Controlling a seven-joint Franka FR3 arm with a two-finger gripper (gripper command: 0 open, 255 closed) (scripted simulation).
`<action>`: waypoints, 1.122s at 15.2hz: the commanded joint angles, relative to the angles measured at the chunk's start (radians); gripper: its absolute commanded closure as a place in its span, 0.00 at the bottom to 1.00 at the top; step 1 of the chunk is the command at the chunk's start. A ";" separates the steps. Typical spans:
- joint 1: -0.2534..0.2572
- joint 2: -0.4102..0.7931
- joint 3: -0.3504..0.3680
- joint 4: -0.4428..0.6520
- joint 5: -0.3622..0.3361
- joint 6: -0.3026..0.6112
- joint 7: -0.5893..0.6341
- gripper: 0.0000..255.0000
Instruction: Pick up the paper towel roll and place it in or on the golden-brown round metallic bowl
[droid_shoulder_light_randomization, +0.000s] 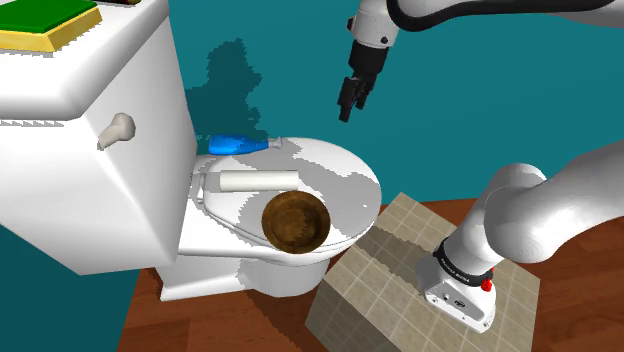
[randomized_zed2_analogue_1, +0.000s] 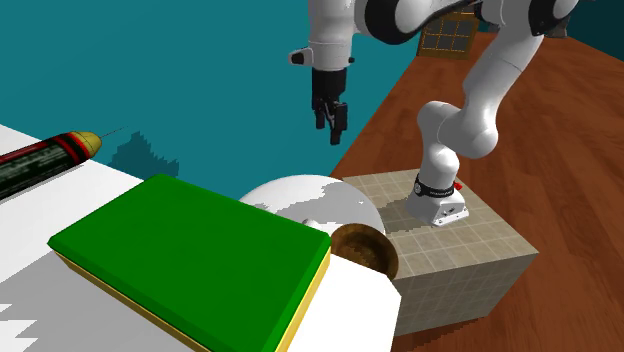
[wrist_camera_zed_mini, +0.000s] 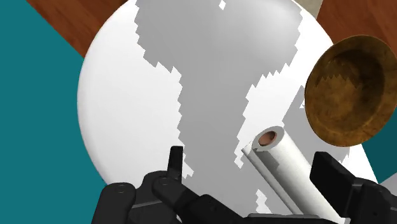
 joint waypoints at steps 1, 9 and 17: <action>0.019 0.065 0.005 0.016 0.008 0.049 -0.033 0.00; 0.088 0.313 0.039 0.095 0.038 0.208 -0.154 0.00; 0.147 0.559 0.092 0.222 0.049 0.320 -0.262 0.00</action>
